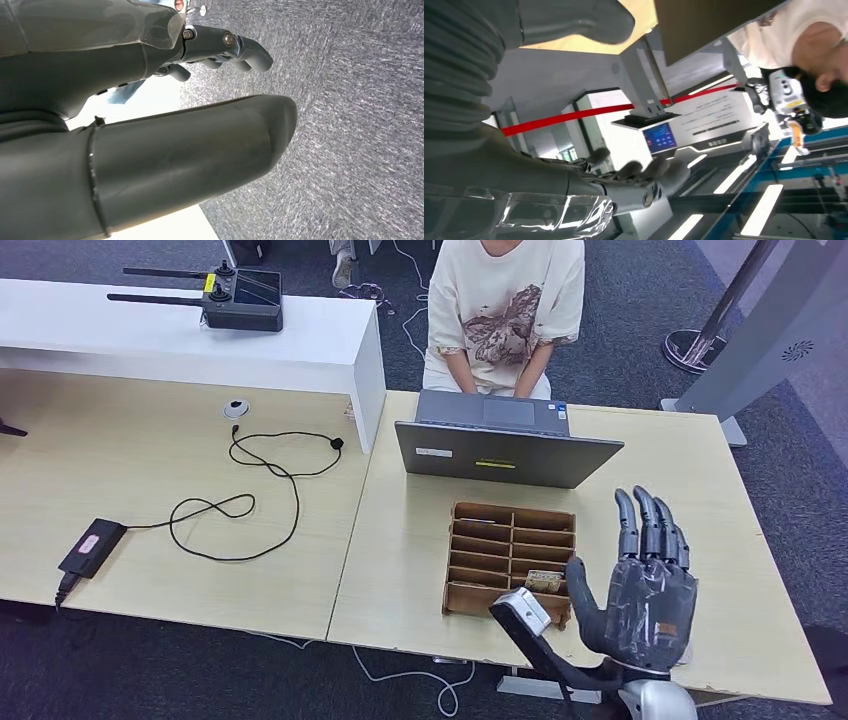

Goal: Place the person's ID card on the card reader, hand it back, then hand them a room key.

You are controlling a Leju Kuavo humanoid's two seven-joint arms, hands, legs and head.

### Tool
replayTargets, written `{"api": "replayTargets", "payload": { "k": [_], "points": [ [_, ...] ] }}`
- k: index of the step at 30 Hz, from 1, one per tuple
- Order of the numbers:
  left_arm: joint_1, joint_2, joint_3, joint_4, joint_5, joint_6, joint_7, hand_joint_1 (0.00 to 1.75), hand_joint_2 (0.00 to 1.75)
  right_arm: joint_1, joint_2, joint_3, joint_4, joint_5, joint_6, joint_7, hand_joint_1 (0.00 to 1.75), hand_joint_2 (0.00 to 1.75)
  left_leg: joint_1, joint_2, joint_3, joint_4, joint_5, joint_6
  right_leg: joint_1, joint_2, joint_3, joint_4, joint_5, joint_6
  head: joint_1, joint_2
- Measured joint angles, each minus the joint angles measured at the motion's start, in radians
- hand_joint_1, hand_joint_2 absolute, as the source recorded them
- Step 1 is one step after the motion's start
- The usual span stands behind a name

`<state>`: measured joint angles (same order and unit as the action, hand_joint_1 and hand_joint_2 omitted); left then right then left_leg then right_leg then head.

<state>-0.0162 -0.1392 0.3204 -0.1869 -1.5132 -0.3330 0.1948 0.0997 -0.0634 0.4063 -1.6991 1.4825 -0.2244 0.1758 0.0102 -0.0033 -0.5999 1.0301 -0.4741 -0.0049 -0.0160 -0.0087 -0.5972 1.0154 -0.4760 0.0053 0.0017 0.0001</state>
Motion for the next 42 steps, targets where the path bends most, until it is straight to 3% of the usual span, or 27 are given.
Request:
{"api": "replayTargets", "payload": {
  "k": [4,10,16,18,22,25,28,32,42],
  "points": [
    [0.000,0.000,0.000,0.000,0.000,-0.002,-0.001,0.00,0.00,-0.037,0.002,0.021,0.024,-0.007,0.008,-0.009,1.34,1.75,0.000,0.000,0.000,0.000,0.000,0.000,0.000,0.000,0.000,0.000,0.000,0.000,0.000,0.000],
    [0.000,0.000,0.000,0.000,-0.001,-0.008,-0.004,0.00,0.00,-0.077,0.009,0.042,0.060,-0.020,0.012,-0.022,1.51,1.75,0.000,0.000,0.000,0.000,0.000,0.000,0.000,0.000,0.000,0.000,0.000,0.000,0.000,0.000],
    [-0.001,0.002,0.000,0.000,-0.002,-0.012,-0.008,0.00,0.00,-0.103,0.027,0.065,0.107,-0.027,0.014,-0.032,1.29,1.75,0.000,0.000,0.000,0.000,0.000,-0.001,0.000,0.000,0.000,0.000,0.000,0.000,0.000,0.000],
    [-0.001,0.003,0.000,0.000,-0.002,-0.012,-0.008,0.00,0.00,-0.105,0.030,0.069,0.116,-0.026,0.014,-0.032,1.30,1.75,0.000,0.000,0.000,0.000,0.000,-0.001,0.000,0.000,0.000,0.000,0.000,0.000,0.000,0.000],
    [-0.001,0.005,0.000,0.000,-0.002,-0.012,-0.008,0.00,0.00,-0.109,0.038,0.071,0.135,-0.026,0.014,-0.032,0.96,1.75,0.000,0.000,0.000,0.000,0.000,-0.001,0.000,0.000,0.000,0.000,0.000,0.000,0.000,0.000],
    [-0.001,0.005,0.000,0.000,-0.002,-0.013,-0.008,0.00,0.00,-0.120,0.048,0.072,0.157,-0.026,0.019,-0.032,0.85,1.75,0.000,0.000,0.000,0.000,0.000,-0.001,0.000,0.000,0.000,0.000,0.000,0.000,0.000,0.000],
    [-0.001,0.005,0.000,0.000,-0.002,-0.014,-0.007,0.00,0.00,-0.130,0.058,0.072,0.179,-0.026,0.027,-0.033,0.86,1.75,0.000,0.000,0.000,0.000,0.000,-0.001,0.000,0.000,0.000,0.000,0.000,0.000,0.000,0.000],
    [-0.001,0.005,0.000,0.000,-0.002,-0.015,-0.007,0.00,0.00,-0.145,0.068,0.072,0.207,-0.027,0.032,-0.034,0.76,1.75,0.000,0.000,0.000,0.000,0.000,-0.001,0.000,0.000,0.000,0.000,0.000,0.000,0.000,0.000],
    [-0.001,0.005,0.000,0.000,-0.002,-0.021,-0.002,0.00,0.00,-0.173,0.088,0.074,0.268,-0.034,0.046,-0.036,0.84,1.75,0.000,0.000,0.000,0.000,0.000,-0.001,0.000,0.000,0.000,0.000,0.000,0.000,0.000,0.000]
  ]
}}
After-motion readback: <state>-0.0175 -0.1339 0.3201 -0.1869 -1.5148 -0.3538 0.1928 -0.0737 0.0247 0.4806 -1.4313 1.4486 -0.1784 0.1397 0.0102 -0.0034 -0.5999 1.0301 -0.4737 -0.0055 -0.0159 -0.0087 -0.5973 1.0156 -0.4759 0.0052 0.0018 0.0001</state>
